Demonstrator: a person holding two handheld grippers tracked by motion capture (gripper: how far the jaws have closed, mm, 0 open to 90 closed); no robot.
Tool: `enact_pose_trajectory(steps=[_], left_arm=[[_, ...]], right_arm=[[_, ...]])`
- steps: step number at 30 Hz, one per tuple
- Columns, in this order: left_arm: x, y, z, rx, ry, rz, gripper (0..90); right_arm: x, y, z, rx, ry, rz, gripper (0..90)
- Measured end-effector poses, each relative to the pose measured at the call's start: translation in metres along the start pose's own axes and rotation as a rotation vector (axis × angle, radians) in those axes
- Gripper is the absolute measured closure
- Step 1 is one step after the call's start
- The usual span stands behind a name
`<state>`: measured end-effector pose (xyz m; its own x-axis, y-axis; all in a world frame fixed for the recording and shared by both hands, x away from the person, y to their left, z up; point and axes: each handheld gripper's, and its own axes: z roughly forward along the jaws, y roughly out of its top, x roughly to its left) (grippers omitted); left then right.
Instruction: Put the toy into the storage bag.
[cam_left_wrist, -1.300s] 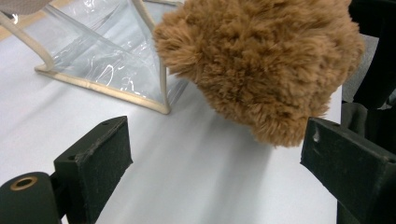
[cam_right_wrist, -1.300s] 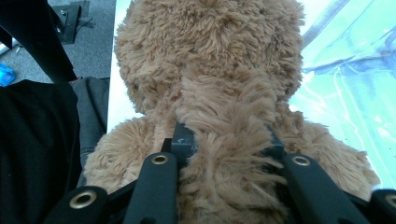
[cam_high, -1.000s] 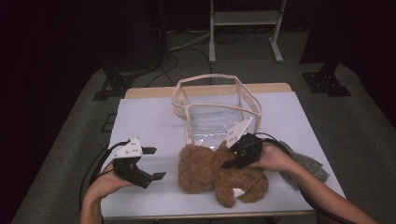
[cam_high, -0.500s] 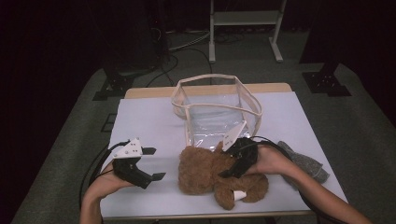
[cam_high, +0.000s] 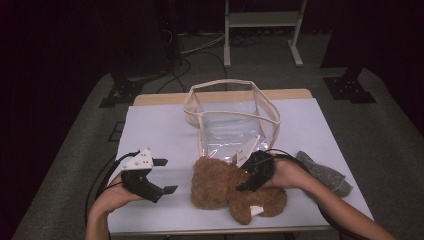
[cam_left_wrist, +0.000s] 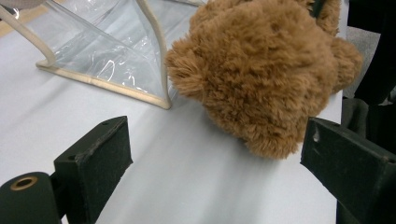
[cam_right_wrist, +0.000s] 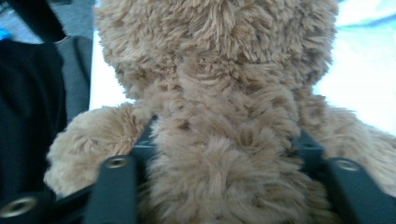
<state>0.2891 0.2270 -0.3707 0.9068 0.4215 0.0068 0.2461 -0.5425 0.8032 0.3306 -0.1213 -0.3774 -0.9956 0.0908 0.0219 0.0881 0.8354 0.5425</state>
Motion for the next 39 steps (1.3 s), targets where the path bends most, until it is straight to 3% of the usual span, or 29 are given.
enact_pose_trajectory(steps=[3,7,9,15,22,30,39], left_arm=[[0.0,0.0,0.0,-0.001,-0.001,-0.002,7.5],[0.0,-0.001,0.001,0.001,-0.007,-0.004,7.5],[0.0,-0.001,0.001,0.001,-0.006,-0.004,7.5],[-0.001,0.0,-0.002,-0.007,-0.008,0.004,7.5],[-0.001,0.0,-0.006,-0.014,0.0,0.0,7.5],[0.0,-0.002,-0.009,-0.017,0.0,0.001,7.5],[0.001,-0.003,-0.013,-0.027,0.007,-0.005,7.5]], right_arm=[[0.003,0.0,-0.004,-0.012,-0.036,0.009,57.2],[0.001,-0.001,-0.016,-0.068,-0.029,0.04,64.1],[0.001,0.0,-0.021,-0.069,-0.018,0.043,65.3],[0.004,0.004,-0.028,-0.083,-0.02,0.033,67.0],[0.008,0.009,-0.049,-0.127,-0.034,0.048,68.1],[0.01,0.019,-0.067,-0.157,-0.047,0.032,68.9],[0.013,0.029,-0.076,-0.171,-0.063,0.013,70.9]])
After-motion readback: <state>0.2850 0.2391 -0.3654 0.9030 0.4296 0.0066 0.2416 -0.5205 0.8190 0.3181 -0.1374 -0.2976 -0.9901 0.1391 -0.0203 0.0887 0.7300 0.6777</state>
